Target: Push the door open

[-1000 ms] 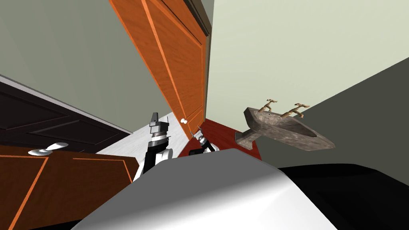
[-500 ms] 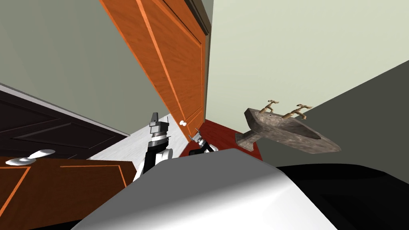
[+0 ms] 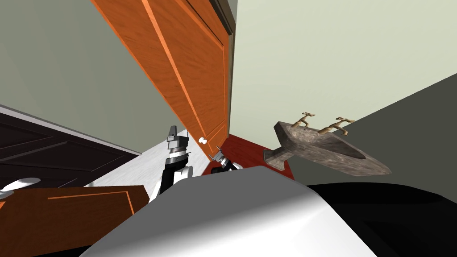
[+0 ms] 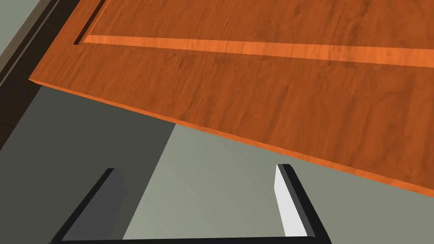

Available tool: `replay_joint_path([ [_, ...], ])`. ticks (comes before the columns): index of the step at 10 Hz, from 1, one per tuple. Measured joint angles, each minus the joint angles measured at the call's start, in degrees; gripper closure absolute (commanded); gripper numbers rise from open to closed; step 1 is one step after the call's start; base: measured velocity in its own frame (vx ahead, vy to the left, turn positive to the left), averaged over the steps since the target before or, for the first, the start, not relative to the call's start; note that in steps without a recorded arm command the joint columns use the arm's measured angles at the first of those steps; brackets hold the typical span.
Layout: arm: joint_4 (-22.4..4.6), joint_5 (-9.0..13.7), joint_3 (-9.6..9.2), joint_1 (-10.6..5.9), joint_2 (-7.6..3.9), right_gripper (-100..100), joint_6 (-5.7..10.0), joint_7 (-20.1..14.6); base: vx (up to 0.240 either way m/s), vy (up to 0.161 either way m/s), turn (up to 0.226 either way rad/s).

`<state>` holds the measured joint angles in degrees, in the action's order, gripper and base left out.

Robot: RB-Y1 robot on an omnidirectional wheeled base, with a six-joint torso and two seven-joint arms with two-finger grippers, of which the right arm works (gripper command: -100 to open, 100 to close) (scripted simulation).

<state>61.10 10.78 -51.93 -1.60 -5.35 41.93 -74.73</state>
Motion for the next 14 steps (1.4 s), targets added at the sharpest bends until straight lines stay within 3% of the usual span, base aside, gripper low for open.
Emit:
replay_joint_path([
  [4, -3.94, 0.31, -3.11, -1.67, 0.27, -100, 0.48, -3.99, 0.093, 0.005, -0.019],
  [6, -4.58, 0.50, -4.55, -2.26, -0.08, -100, -0.01, -5.88, 0.087, 0.002, -0.017],
  [11, -12.26, 0.92, -8.80, -5.19, 1.10, -100, 1.93, -11.58, 0.119, 0.004, -0.022],
  [12, -11.76, 1.00, -9.62, -5.24, 0.67, -100, 1.43, -12.51, 0.117, 0.003, -0.019],
  [14, -13.87, 1.22, -11.05, -6.37, 1.36, -100, 1.67, -14.43, 0.067, 0.006, -0.008],
])
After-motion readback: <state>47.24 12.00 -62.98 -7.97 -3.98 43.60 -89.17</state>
